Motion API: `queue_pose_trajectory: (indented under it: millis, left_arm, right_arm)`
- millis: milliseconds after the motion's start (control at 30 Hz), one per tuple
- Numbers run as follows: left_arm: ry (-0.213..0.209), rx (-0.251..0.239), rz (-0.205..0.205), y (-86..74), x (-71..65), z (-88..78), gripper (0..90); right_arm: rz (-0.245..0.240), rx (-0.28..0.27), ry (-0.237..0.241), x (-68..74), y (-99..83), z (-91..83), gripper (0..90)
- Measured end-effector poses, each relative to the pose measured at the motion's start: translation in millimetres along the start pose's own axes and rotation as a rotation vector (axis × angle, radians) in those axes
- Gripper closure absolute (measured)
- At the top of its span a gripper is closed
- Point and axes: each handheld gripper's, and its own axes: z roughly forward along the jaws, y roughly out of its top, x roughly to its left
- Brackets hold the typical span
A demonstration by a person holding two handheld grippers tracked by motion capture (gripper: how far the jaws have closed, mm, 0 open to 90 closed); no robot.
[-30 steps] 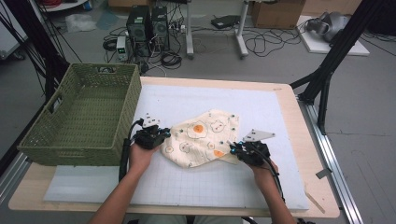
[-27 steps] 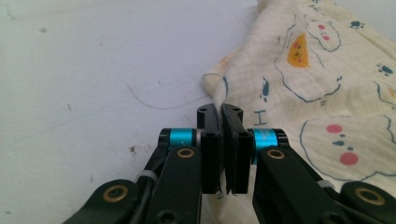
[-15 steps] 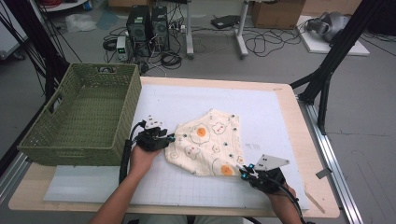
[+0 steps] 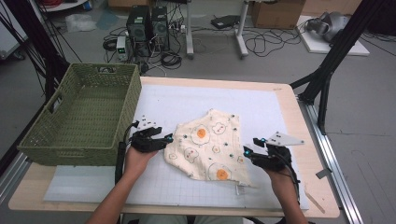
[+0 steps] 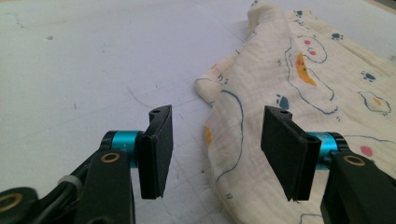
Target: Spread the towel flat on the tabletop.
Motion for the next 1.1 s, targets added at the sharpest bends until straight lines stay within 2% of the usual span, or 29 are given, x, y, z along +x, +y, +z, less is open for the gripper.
queue_pose_trajectory:
  millis: [133, 167, 233, 300, 333, 367, 400, 433, 500, 533, 600, 733, 767, 833, 967, 1100]
  left_arm:
    - [-0.003, -0.005, -0.008, -2.5, 1.4, -1.1, 43.8]
    - [-0.007, -0.006, -0.01, -3.0, 1.7, -1.3, 43.8]
    - [-0.01, -0.007, -0.006, -3.8, 1.7, -1.9, 43.7]
    - [-0.01, -0.012, -0.013, -4.4, 2.1, -2.4, 43.7]
    - [-0.009, -0.013, -0.015, -4.6, 2.3, -2.6, 43.7]
    - [-0.009, -0.015, -0.017, -4.6, 2.3, -2.6, 43.7]
    - [-0.009, -0.014, -0.015, -4.5, 2.2, -2.9, 43.7]
    - [-0.012, -0.015, -0.012, -4.4, 2.1, -3.1, 43.8]
    - [-0.016, -0.016, -0.012, -4.1, 1.3, -3.7, 43.7]
    - [-0.016, -0.019, -0.012, -4.0, 1.1, -3.9, 43.8]
    - [-0.019, -0.017, -0.009, -3.8, 0.9, -4.3, 43.8]
    - [-0.02, -0.016, -0.007, -3.8, 0.2, -4.0, 43.8]
    - [-0.025, -0.015, -0.009, -3.8, -0.2, -3.6, 43.7]
    - [-0.028, -0.015, -0.018, -4.1, -1.3, -2.5, 43.7]
    - [-0.047, -0.008, -0.031, -4.1, -4.1, 0.9, 43.9]
    - [-0.082, 0.005, -0.04, -2.9, -10.3, 7.2, 44.2]
  right_arm:
    - [-0.003, 0.114, -0.015, 2.3, -3.3, 38.3, 43.2]
    - [-0.005, 0.14, -0.01, 3.4, -5.0, 47.4, 42.8]
    - [0.026, 0.186, 0.021, 3.9, -8.3, 64.3, 39.8]
    - [0.04, 0.161, 0.022, 4.1, -7.8, 71.4, 43.1]
    - [0.043, 0.165, 0.016, 3.9, -6.9, 72.7, 47.3]
    - [0.017, 0.169, -0.003, 4.4, -5.9, 73.4, 57.8]
    - [-0.017, 0.165, 0.016, 4.2, -4.7, 73.3, 73.0]
    - [-0.038, 0.172, 0.01, 4.8, -3.7, 73.0, 82.6]
    - [-0.075, 0.182, -0.029, 7.3, -1.5, 73.4, 86.1]
    - [-0.073, 0.178, -0.047, 6.1, -1.7, 73.0, 86.2]
    - [-0.038, 0.171, -0.093, -2.4, -3.0, 69.5, 86.3]
    - [0.028, 0.159, -0.261, -22.3, -6.7, 54.8, 86.1]
    - [0.036, 0.167, -0.274, -25.6, -8.2, 52.8, 85.4]
    - [0.053, 0.172, -0.256, -27.1, -11.3, 50.0, 79.4]
    - [0.075, 0.112, -0.217, -25.1, -11.5, 42.6, 64.8]
    - [0.077, 0.07, -0.207, -23.8, -10.7, 34.2, 56.5]
